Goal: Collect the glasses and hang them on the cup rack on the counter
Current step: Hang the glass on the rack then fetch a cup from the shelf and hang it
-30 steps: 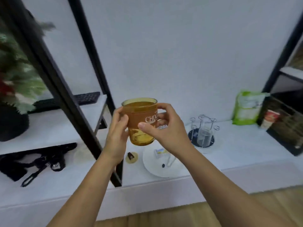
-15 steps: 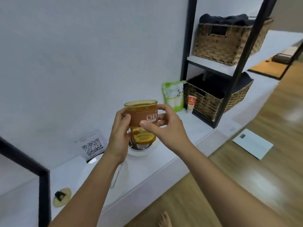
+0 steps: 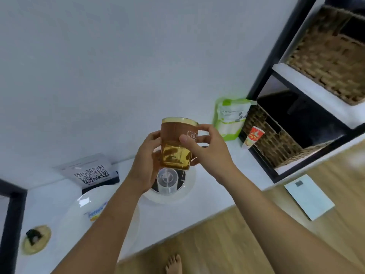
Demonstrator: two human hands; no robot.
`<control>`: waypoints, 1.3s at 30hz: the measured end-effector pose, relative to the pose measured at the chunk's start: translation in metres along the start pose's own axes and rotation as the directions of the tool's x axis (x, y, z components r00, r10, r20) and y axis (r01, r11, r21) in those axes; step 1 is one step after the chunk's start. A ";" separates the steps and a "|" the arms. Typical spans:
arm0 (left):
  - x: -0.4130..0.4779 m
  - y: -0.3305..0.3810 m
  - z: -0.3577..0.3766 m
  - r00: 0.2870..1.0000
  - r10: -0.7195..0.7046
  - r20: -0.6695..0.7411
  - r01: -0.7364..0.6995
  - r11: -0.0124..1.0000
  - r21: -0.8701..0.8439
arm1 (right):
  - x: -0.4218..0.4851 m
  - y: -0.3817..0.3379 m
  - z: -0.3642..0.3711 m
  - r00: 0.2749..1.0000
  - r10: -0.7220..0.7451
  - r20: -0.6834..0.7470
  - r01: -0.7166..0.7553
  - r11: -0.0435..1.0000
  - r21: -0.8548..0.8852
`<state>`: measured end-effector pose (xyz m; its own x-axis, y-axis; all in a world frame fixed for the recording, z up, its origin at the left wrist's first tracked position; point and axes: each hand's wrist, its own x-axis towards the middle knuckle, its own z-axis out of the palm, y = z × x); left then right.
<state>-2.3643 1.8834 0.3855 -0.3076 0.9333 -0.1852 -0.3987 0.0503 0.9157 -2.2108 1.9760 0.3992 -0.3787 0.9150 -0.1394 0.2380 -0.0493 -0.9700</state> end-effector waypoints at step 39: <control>0.168 -0.031 -0.049 0.867 -0.346 -0.358 0.458 0.836 0.301 | 0.226 0.095 0.061 0.828 0.437 0.352 -0.236 0.841 -0.487</control>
<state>-2.4458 2.0210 0.3083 -0.4382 0.6644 -0.6054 -0.2139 0.5771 0.7882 -2.3280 2.1539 0.2634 -0.5244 0.5949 -0.6092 0.7254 -0.0625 -0.6855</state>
